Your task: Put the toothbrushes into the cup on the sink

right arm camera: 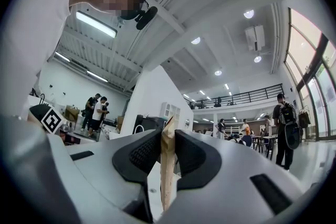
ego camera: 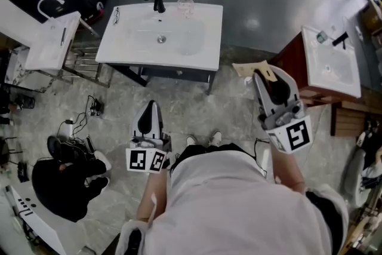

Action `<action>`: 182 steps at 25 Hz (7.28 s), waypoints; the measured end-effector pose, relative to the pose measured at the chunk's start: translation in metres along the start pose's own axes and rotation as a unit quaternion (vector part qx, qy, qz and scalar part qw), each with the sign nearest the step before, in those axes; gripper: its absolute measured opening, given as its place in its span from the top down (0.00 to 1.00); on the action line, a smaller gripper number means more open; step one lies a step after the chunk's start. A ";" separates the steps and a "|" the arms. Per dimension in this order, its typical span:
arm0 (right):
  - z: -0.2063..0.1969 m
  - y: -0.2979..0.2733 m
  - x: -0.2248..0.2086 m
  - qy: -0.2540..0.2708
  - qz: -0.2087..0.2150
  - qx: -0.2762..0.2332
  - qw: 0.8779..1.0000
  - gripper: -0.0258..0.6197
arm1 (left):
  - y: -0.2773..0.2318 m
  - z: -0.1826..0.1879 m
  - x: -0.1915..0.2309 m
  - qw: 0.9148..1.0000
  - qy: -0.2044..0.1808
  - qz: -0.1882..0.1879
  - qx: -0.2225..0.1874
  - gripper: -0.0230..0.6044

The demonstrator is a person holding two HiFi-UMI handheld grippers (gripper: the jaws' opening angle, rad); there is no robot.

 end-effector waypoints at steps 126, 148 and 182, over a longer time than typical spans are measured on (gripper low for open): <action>-0.320 -0.430 -0.089 0.183 0.172 0.154 0.956 0.81 | -0.227 -0.089 0.144 0.992 0.086 0.031 0.093 0.96; -0.381 -0.419 -0.074 0.118 0.192 0.210 0.951 0.63 | -0.218 -0.095 0.154 0.988 0.111 0.059 0.091 0.96; -0.161 -0.258 -0.180 -0.189 -0.039 0.066 0.979 0.88 | -0.248 -0.045 0.113 0.995 0.097 -0.022 0.025 0.96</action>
Point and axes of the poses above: the fingertips, and each gripper's own axes: y backward along the fingers, x to its left, z out of its top, the point moved 1 cm from there along y, backward along the fingers, and after that the axes turned 7 degrees about -y, right-handed, at the moved point
